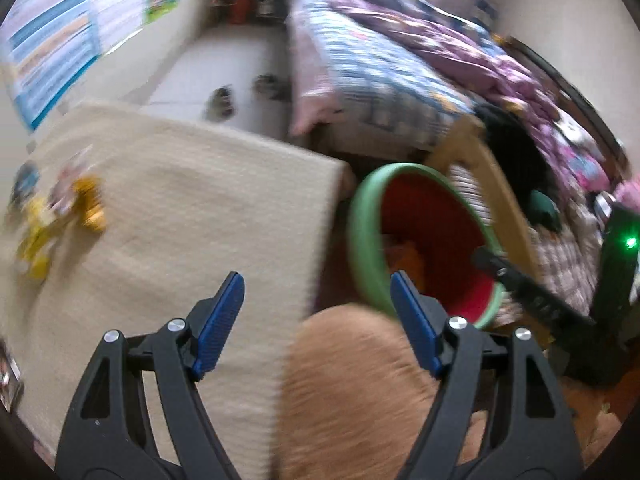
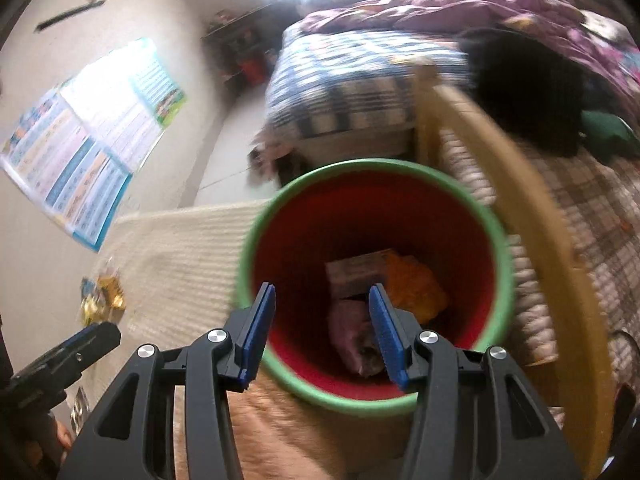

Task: Collect trash
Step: 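Open both tools over the red bucket to drop the carton and orange bag, then return to the table and grasp the gold wrapper with the right tool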

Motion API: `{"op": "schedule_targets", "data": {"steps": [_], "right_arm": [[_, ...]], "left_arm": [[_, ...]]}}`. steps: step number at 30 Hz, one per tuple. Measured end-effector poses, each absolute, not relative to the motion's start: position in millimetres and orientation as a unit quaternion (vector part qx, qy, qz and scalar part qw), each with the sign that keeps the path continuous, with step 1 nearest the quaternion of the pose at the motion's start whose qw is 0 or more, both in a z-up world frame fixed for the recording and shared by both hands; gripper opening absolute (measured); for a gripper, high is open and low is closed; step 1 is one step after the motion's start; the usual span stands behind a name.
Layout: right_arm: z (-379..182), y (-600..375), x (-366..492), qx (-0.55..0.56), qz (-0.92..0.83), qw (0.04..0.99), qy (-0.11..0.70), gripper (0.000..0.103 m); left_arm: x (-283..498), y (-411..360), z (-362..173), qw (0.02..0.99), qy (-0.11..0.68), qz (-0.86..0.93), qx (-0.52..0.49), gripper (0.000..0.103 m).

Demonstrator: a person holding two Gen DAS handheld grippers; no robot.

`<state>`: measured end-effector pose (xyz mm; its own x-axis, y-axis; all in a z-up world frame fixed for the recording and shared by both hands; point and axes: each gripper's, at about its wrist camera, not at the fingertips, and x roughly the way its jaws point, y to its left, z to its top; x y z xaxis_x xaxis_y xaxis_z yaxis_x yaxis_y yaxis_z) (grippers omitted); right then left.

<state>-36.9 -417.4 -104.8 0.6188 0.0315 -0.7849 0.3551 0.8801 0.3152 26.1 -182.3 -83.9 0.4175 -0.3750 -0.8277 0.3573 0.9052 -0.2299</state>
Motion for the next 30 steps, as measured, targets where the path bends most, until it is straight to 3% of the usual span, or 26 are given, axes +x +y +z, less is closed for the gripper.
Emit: {"op": "schedule_targets", "data": {"steps": [10,24,27,30], "right_arm": [[-121,-254,55,0.147,0.08,0.868,0.468,0.051],[-162,-86,192,0.054,0.132,0.847,0.512,0.052],[-175,-88,206,0.062,0.127,0.834,0.533,0.027],[-168,-93,197,0.049,0.151,0.84,0.518,0.02]], "left_arm": [[20,-24,-105,0.854,0.508,-0.057,-0.097,0.073],[18,48,-122,0.847,0.505,-0.006,-0.164,0.073],[18,50,-126,0.844,0.508,-0.005,-0.168,0.073],[21,50,-133,0.842,0.513,-0.005,-0.164,0.073]]}}
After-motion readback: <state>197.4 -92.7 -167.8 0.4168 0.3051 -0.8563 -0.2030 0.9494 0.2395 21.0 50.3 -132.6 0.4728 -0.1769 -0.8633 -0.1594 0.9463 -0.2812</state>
